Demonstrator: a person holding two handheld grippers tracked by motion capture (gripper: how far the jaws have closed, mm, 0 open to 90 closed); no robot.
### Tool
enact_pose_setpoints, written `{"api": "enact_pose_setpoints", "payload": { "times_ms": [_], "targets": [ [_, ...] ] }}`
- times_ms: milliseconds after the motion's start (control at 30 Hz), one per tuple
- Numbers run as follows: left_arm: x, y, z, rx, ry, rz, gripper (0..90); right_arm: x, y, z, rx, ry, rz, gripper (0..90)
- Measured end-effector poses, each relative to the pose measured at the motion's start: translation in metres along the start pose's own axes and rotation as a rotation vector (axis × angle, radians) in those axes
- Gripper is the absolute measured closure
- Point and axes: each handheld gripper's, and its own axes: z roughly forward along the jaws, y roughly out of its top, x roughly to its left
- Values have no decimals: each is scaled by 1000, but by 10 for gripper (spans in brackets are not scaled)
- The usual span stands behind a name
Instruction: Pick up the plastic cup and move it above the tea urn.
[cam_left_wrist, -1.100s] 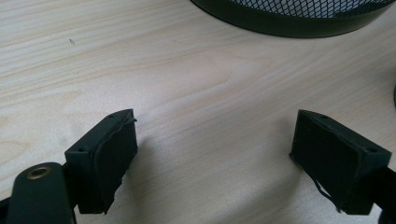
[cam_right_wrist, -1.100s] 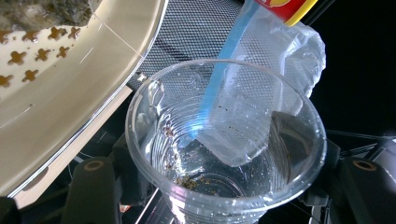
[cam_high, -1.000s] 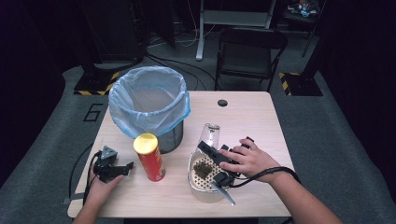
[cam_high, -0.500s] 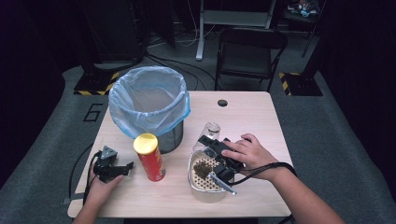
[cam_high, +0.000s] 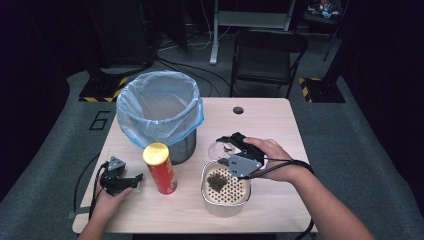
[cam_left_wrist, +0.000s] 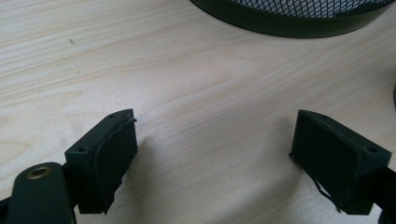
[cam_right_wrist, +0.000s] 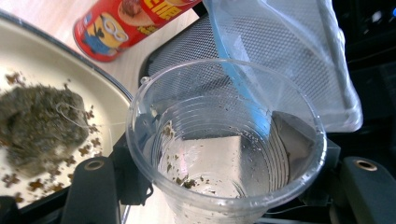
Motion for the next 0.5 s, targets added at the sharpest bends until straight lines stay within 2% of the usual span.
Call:
{"api": "enact_pose_setpoints", "payload": {
  "times_ms": [167,200,233,300,333,367,400,467,500],
  "targets": [
    [0,0,0,0,0,0,140,-11,-5,-3,-33,80,178,345],
    [0,0,0,0,0,0,140,-11,-5,-3,-33,80,178,345],
    [0,0,0,0,0,0,140,-13,-6,-3,-38,96,211,344],
    [0,0,0,0,0,0,140,-17,-9,-3,-46,137,294,345],
    [0,0,0,-1,0,0,140,-20,-13,-2,-63,174,360,344],
    [0,0,0,-1,0,0,140,-20,-13,-2,-63,174,360,344],
    [0,0,0,-1,0,0,140,-21,-14,-2,-67,188,381,344],
    [0,0,0,0,0,0,140,-22,-18,-1,-67,230,471,343],
    [0,0,0,-1,0,0,140,-22,-19,-1,-75,241,487,342]
  ]
}}
